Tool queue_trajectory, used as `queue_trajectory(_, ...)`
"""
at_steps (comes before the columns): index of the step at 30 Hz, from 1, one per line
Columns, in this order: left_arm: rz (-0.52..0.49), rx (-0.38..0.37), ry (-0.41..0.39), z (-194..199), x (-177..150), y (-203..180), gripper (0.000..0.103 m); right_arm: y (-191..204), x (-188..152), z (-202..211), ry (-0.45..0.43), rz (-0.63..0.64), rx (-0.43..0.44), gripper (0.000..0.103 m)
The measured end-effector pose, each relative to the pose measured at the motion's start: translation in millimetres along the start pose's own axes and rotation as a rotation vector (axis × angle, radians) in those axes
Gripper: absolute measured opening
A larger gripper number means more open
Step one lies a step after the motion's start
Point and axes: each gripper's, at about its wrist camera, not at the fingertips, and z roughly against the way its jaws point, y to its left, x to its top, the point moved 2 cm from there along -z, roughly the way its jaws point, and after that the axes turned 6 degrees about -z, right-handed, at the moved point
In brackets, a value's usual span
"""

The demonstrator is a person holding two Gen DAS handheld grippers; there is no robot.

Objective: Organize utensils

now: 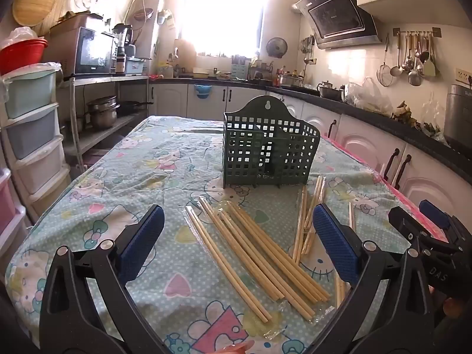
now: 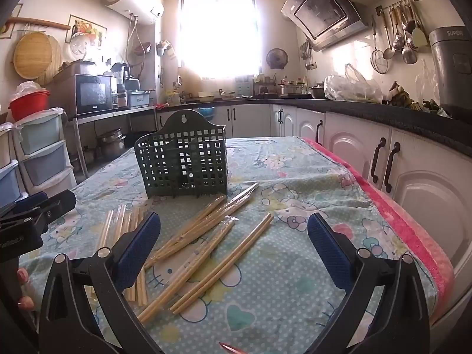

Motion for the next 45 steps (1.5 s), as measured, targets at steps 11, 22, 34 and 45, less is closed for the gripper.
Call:
queue_trajectory(11,-0.002,-0.009,-0.004,2.5,-0.3,0.9,0.093,2.4,-2.9,3.7,-0.013,-0.004,0.006,0.097)
queue_trajectory(22,0.0,-0.009,-0.008,3.4,0.5,-1.4,0.093,2.0,-1.1,4.4,-0.017,-0.002,0.007,0.097)
queue_trajectory(34,0.005,-0.013,-0.013,4.2,2.7,-3.9,0.093,4.6,5.2,7.1,-0.029,-0.002,0.014,0.097)
queue_trajectory(45,0.005,-0.016,-0.016,5.4,3.8,-4.0,0.093,4.3,6.5,8.8,-0.035,-0.005,0.017,0.097)
